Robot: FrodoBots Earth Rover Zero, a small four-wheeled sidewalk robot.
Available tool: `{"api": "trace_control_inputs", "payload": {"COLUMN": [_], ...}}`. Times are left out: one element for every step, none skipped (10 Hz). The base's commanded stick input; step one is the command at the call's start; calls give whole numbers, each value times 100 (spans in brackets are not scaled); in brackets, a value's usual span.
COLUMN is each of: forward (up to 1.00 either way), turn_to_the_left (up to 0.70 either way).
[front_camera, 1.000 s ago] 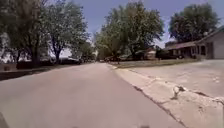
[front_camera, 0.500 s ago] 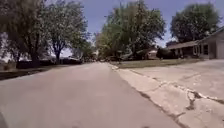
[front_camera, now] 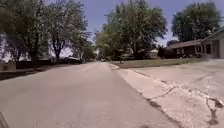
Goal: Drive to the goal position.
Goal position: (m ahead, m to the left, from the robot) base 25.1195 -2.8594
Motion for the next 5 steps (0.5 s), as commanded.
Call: {"api": "trace_control_inputs", "payload": {"forward": [70,70,70,70,70], "turn_to_the_left": [0,0,12,35,29]}}
